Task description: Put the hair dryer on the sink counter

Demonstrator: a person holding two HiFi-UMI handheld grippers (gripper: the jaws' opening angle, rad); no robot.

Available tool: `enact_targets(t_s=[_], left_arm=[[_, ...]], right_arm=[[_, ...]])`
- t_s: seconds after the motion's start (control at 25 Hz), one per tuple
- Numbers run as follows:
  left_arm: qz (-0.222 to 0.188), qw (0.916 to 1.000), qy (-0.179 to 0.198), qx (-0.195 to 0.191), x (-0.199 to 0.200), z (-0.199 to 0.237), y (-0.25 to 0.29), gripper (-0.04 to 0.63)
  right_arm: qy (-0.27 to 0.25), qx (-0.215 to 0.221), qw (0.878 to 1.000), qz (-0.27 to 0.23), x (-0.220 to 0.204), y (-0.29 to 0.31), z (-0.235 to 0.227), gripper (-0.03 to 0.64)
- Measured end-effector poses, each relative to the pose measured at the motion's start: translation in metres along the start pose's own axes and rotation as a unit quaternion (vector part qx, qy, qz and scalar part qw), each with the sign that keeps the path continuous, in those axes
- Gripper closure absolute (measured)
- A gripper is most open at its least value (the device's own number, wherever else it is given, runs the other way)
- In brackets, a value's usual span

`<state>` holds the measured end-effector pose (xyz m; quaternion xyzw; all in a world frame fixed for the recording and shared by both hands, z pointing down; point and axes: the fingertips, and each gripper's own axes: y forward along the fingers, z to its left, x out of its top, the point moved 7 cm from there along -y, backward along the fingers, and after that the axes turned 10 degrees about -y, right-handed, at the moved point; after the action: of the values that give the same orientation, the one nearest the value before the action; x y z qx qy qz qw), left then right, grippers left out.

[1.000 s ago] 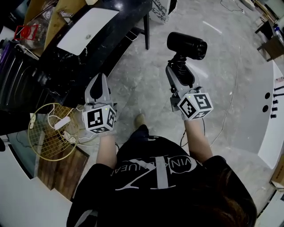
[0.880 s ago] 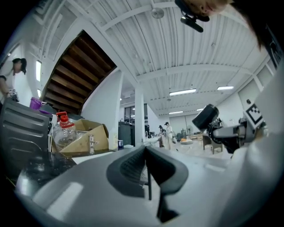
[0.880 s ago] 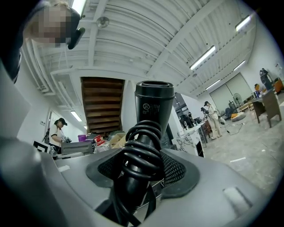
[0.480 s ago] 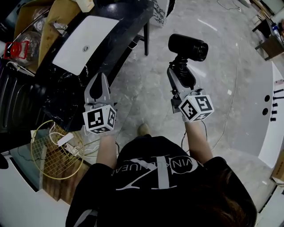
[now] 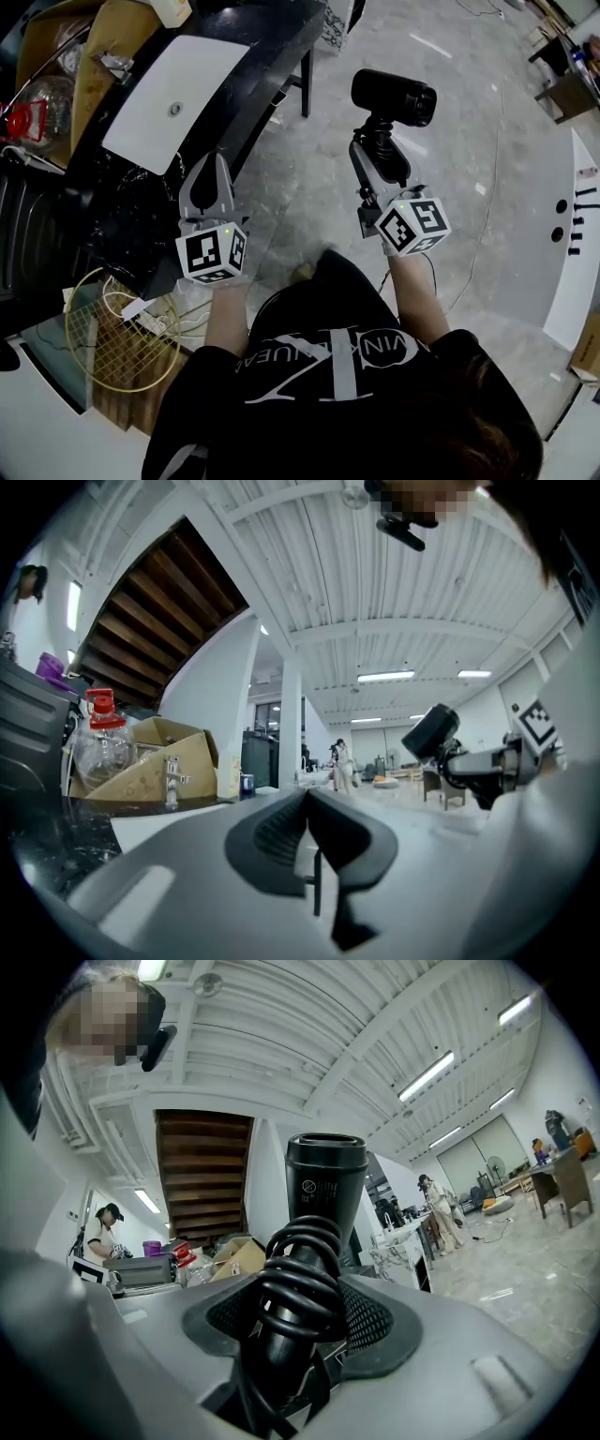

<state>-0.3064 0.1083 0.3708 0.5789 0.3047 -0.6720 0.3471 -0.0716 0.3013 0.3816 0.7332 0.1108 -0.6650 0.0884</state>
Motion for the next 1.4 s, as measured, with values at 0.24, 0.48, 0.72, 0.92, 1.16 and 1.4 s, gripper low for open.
enact_targets(t_s=[0.24, 0.48, 0.72, 0.92, 1.16, 1.4], left_arm=[[-0.006, 0.9999, 0.001, 0.011, -0.001, 0.005, 0.015, 0.595], [-0.015, 0.9996, 0.007, 0.021, 0.016, 0.025, 0.065, 0.595], [-0.028, 0.9990, 0.009, 0.032, 0.028, 0.033, 0.123, 0.595], [-0.027, 0.9982, -0.001, 0.052, 0.032, 0.042, 0.169, 0.595], [-0.017, 0.9964, -0.012, 0.083, 0.027, 0.056, 0.205, 0.595], [-0.021, 0.9938, -0.012, 0.109, 0.025, 0.065, 0.234, 0.595]], right_arm=[[0.000, 0.012, 1.000, -0.003, -0.002, 0.024, -0.010, 0.354], [0.005, 0.033, 0.999, -0.009, 0.006, 0.090, -0.026, 0.354], [0.017, 0.059, 0.998, -0.015, 0.008, 0.153, -0.052, 0.354], [0.022, 0.089, 0.996, -0.002, 0.013, 0.208, -0.073, 0.354], [0.032, 0.122, 0.992, 0.018, 0.011, 0.261, -0.089, 0.354], [0.024, 0.153, 0.987, 0.038, 0.008, 0.301, -0.100, 0.354]])
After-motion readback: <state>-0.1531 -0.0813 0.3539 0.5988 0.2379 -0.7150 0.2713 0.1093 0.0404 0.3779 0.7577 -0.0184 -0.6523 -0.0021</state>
